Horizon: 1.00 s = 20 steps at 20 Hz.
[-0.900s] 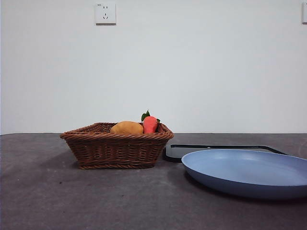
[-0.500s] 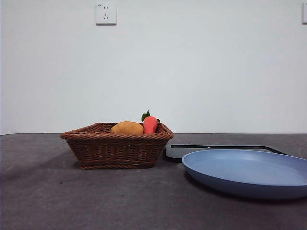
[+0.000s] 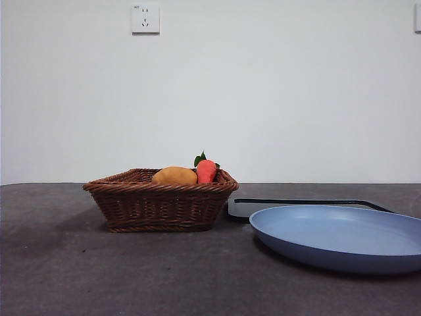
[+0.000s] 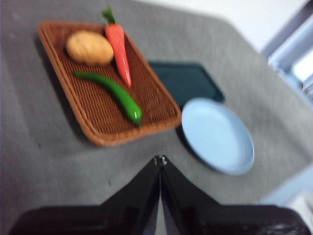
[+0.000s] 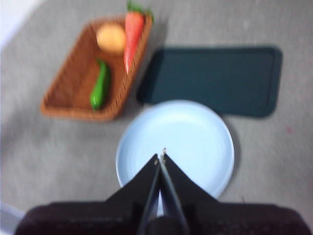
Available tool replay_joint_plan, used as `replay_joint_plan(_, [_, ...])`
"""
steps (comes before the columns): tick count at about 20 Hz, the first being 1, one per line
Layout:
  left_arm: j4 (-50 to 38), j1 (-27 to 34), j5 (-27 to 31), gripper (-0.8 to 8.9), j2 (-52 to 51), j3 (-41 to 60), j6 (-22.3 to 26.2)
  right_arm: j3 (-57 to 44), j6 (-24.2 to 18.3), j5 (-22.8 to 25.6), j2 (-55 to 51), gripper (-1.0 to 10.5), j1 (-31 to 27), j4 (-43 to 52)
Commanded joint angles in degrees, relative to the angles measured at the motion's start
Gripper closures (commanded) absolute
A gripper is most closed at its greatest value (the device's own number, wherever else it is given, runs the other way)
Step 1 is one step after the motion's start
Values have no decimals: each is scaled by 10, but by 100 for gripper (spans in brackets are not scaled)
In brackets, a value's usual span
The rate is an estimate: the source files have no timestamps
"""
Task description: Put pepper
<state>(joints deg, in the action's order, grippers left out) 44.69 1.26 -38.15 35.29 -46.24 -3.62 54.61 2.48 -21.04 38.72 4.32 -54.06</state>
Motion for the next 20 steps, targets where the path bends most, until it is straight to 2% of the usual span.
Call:
replay_joint_plan(1, [65, -15, 7, 807, 17, -34, 93, 36, -80, 0, 20, 941, 4, -79])
replay_joint_plan(3, [83, -26, 8, 807, 24, -40, 101, 42, -96, 0, 25, 941, 4, -108])
replay_joint_plan(6, [80, -28, 7, 800, 24, -41, 101, 42, -95, 0, 25, 933, 4, -108])
replay_joint_plan(7, [79, -28, 7, 751, 24, -41, 99, 42, -94, 0, 25, 928, 4, -108])
replay_joint_plan(8, [77, -28, 7, 636, 24, -41, 93, 42, -93, 0, 25, 884, 4, -107])
replay_joint_plan(9, [72, -28, 6, 493, 24, -41, 91, 42, -76, 2, 28, 785, 4, -105])
replay_joint_plan(10, [68, -28, 6, 421, 24, -41, 83, 42, -64, 4, 31, 693, 4, -102])
replay_joint_plan(11, [64, -29, 5, 405, 24, -41, 72, 42, -58, 4, 35, 614, 4, -102])
replay_joint_plan(12, [63, -28, 6, 408, 24, -41, 68, 42, -55, 4, 43, 602, 4, -102])
replay_joint_plan(15, [62, -28, 6, 408, 24, -41, 67, 42, -53, 4, 77, 609, 4, -97])
replay_joint_plan(20, [61, -28, 5, 408, 24, -41, 66, 42, -33, 9, 174, 609, 4, -17])
